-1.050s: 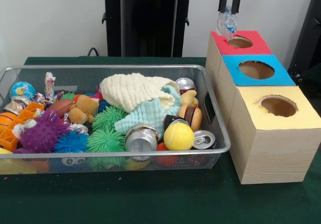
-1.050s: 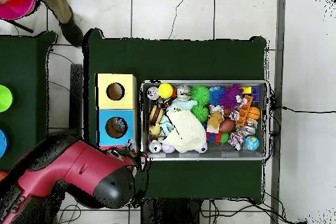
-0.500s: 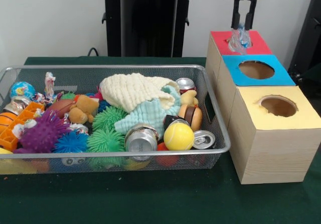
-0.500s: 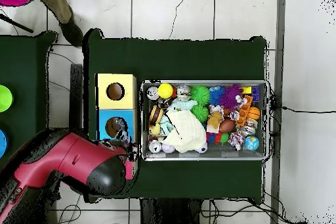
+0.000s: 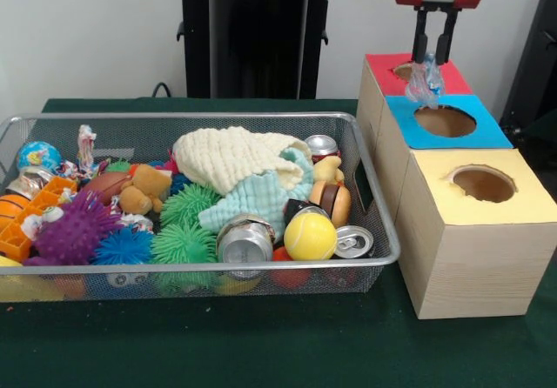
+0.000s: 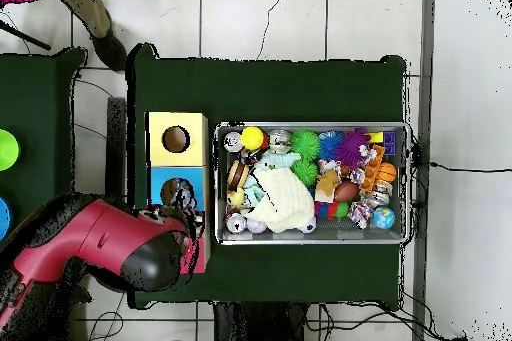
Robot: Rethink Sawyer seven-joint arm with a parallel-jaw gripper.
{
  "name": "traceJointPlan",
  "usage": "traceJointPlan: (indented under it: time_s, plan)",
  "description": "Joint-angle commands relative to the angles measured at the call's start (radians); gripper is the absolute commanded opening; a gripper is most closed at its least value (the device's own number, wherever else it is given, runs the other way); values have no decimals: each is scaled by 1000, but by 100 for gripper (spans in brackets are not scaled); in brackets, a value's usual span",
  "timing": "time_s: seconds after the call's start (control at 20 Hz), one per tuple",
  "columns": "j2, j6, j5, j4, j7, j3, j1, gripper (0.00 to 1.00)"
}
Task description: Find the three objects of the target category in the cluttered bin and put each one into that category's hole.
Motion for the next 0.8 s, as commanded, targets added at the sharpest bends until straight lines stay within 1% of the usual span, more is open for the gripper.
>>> traceJointPlan:
  time_s: [0.05, 0.2, 0.8]
  plan:
    - [91, -23, 111, -107, 256, -34, -35, 0]
    - [106, -29, 132, -103, 264, -55, -39, 0]
    - [137, 7, 170, -104, 280, -79, -37, 0]
